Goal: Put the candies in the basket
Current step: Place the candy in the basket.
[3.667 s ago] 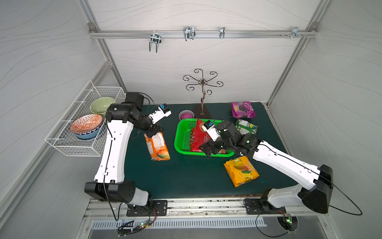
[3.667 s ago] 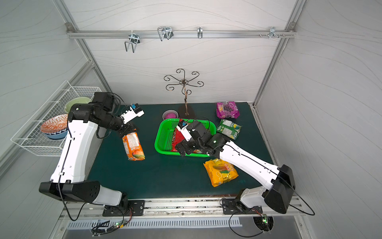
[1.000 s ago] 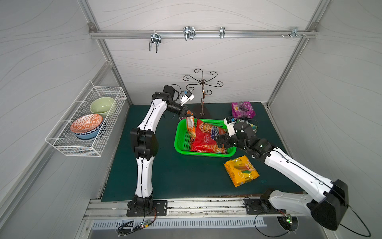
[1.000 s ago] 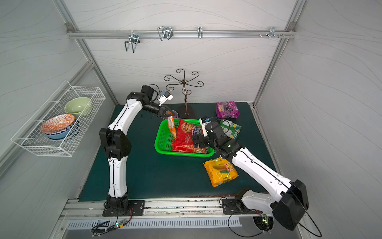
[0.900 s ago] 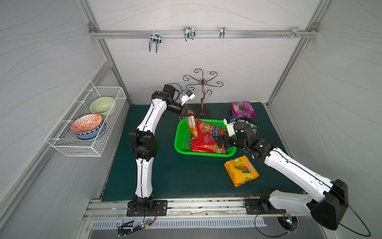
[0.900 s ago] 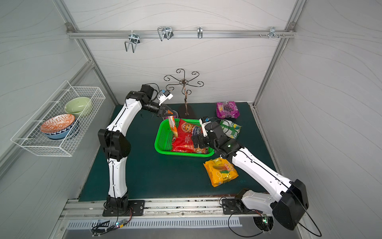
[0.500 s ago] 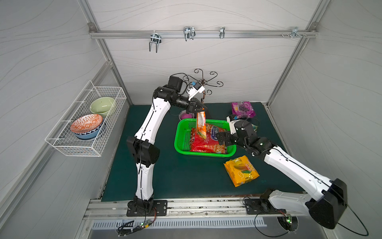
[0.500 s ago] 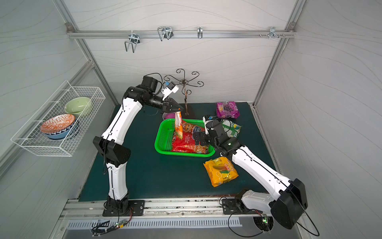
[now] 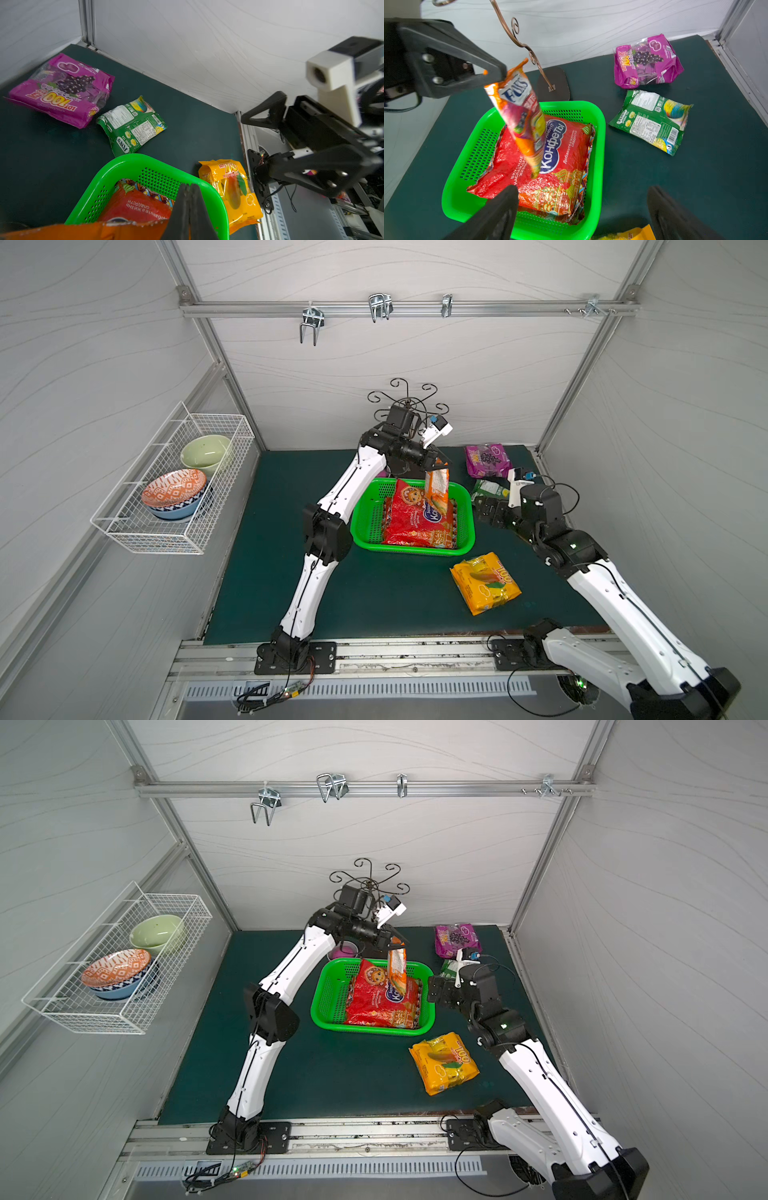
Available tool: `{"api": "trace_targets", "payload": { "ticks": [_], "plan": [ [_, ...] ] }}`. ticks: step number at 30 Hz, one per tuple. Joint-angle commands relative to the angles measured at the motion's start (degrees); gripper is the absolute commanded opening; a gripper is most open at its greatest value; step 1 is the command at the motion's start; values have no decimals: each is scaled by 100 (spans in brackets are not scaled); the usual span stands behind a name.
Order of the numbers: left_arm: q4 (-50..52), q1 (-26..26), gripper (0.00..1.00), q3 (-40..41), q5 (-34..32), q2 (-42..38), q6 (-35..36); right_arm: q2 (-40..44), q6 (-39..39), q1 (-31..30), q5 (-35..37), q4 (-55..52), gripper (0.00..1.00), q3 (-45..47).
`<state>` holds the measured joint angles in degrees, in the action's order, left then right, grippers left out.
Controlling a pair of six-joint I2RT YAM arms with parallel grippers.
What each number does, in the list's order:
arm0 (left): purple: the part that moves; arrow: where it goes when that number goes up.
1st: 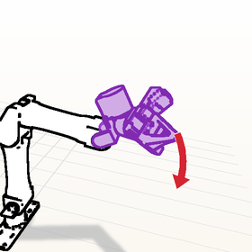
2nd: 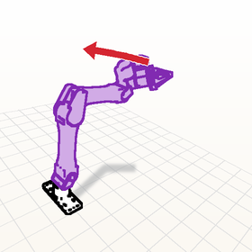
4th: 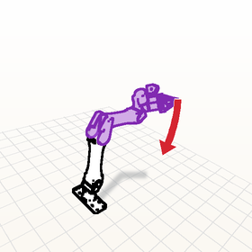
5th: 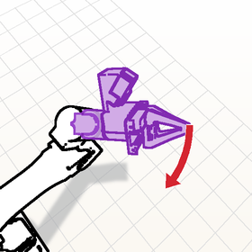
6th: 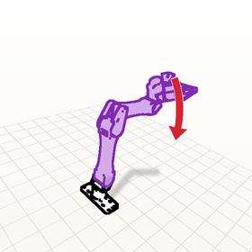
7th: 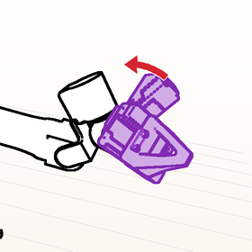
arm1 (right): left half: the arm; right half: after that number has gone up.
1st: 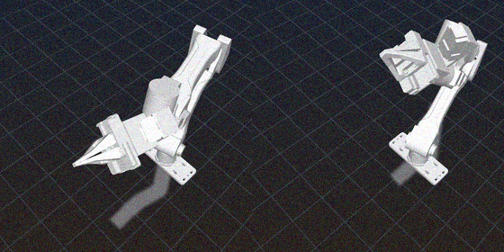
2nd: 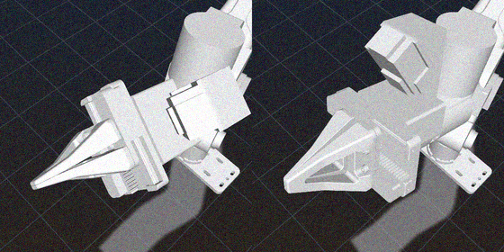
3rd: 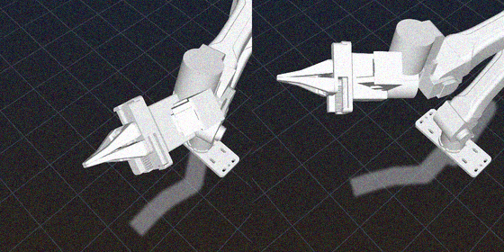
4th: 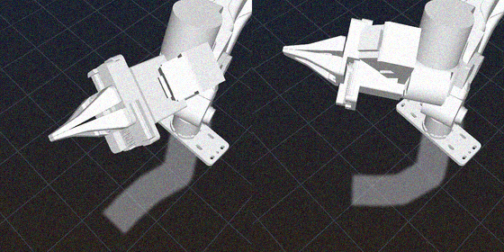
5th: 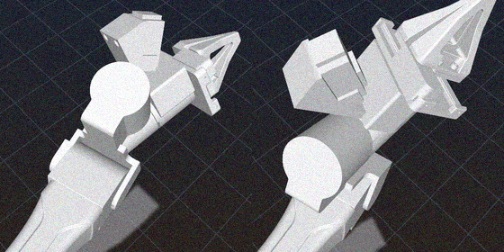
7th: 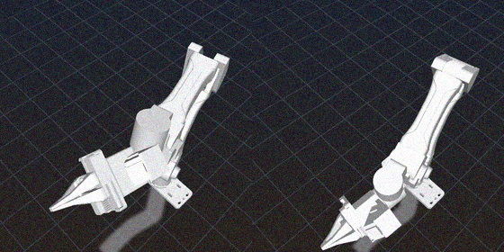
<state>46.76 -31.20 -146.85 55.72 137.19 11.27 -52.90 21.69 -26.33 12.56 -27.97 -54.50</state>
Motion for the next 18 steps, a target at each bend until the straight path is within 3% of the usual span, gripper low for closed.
{"api": "trace_targets", "payload": {
  "ticks": [1, 10, 14, 18],
  "plan": [
    [-774, -401, 0, -550, -489, 275, -189, 300, 129, 87, -113, -253, 99, 216],
    [-655, -598, 0, -1064, -971, 524, 365, 632, 134, 138, -237, -397, 99, 490],
    [-209, -526, 0, -536, -1173, 553, 1132, 565, 219, 153, -356, -293, 99, 511],
    [119, -227, 0, -67, -892, 546, 1399, 472, 230, 163, -443, -319, 99, 458]
  ]
}}
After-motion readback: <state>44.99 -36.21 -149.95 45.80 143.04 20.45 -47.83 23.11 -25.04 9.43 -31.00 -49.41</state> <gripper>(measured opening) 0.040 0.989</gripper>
